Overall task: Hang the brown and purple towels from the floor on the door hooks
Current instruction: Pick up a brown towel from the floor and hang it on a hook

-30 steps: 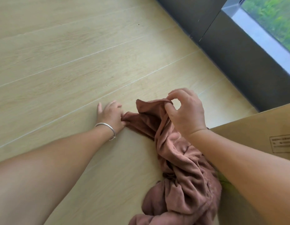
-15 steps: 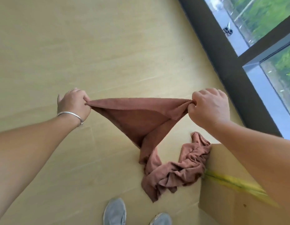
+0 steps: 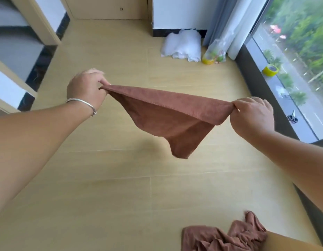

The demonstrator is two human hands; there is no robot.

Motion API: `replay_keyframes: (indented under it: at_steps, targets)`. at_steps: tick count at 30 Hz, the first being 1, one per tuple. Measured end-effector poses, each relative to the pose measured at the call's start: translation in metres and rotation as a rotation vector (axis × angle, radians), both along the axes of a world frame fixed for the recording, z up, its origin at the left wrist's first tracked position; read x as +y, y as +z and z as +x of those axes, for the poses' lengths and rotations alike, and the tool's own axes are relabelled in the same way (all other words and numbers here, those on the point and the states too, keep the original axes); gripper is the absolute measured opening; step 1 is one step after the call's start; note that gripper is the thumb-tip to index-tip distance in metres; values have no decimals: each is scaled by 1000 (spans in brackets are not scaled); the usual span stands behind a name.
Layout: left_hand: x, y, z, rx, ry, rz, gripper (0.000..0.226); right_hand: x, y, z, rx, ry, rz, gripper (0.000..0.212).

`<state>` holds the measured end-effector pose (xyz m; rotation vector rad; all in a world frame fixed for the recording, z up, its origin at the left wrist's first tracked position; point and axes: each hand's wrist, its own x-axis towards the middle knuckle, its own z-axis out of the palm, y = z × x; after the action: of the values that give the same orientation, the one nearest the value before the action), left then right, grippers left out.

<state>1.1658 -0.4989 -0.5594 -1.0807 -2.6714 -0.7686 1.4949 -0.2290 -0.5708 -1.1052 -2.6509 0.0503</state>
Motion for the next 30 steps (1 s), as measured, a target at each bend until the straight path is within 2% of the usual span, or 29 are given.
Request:
replay_keyframes:
  at_steps: [4, 7, 10, 16, 20, 24, 28, 30]
  targets:
    - [-46, 8, 1, 0, -37, -23, 5, -17, -6, -1, 15, 121, -113, 34]
    - [-87, -14, 28, 5, -81, -97, 5, -36, -33, 18, -160, 187, -193, 39]
    - [-126, -61, 67, -4, -173, -218, 4, -57, -79, 46, -341, 196, -241, 44]
    - [-197, -234, 153, -63, -370, -408, 17, -102, -235, 105, -606, 234, -289, 48]
    - [-237, -375, 213, -95, -402, -465, 23, -137, -372, 152, -772, 281, -302, 49]
    - [-270, -494, 266, -126, -442, -512, 28, -176, -491, 195, -920, 313, -330, 47]
    - [-291, -571, 303, -193, -479, -592, 27, -208, -570, 229, -1043, 294, -358, 53]
    - [-296, -591, 314, -244, -452, -624, 27, -222, -586, 237, -995, 210, -388, 54]
